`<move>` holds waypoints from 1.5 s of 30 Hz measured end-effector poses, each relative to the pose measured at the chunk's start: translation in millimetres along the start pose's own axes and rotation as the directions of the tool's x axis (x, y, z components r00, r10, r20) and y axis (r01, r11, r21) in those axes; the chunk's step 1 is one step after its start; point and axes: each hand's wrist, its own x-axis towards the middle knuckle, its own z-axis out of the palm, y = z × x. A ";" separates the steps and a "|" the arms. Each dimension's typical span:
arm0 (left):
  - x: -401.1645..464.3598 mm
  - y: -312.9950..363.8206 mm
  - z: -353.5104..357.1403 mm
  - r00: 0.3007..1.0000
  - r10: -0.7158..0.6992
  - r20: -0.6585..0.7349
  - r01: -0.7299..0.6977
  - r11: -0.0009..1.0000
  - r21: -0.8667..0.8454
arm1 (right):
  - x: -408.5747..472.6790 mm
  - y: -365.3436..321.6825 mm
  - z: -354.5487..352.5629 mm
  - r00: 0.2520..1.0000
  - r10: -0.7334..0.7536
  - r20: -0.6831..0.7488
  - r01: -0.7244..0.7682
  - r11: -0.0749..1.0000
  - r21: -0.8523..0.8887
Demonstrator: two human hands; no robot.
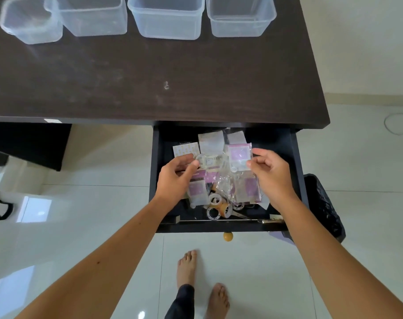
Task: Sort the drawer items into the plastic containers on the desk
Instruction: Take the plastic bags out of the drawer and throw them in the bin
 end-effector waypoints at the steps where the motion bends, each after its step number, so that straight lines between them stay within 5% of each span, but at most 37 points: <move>1: -0.7 0.6 -0.2 1.000 -0.003 0.010 0.003 1.000 -0.010 | -3.2 -2.6 1.6 1.000 -0.005 0.030 0.004 1.000 0.022; 8: -3.5 2.2 2.1 0.986 -0.044 0.162 0.073 0.982 -0.176 | -14.4 -21.4 37.6 0.970 -0.060 0.235 0.070 0.997 -0.033; 15: -3.6 -0.1 3.4 0.981 -0.141 0.135 0.169 0.959 -0.228 | -17.0 -22.8 44.1 0.985 -0.099 0.141 0.118 0.983 -0.139; 22: -2.4 -2.3 5.2 0.974 -0.171 0.146 0.200 0.955 -0.218 | 4.6 -33.1 44.9 0.985 0.146 -0.094 -0.150 0.988 -0.036; 32: 2.4 2.8 1.7 0.982 -0.180 0.060 0.190 0.935 -0.299 | -6.5 -26.7 17.4 0.989 0.149 0.005 -0.142 0.928 0.345; 39: 2.7 10.3 -2.2 0.982 -0.160 0.101 0.182 0.944 -0.274 | -7.9 -15.7 13.4 0.989 0.137 0.062 -0.146 0.970 0.196; 45: 1.9 14.1 -6.4 0.971 -0.136 0.196 0.187 0.945 -0.269 | -1.0 -18.2 29.0 0.955 0.071 0.290 -0.084 0.996 0.033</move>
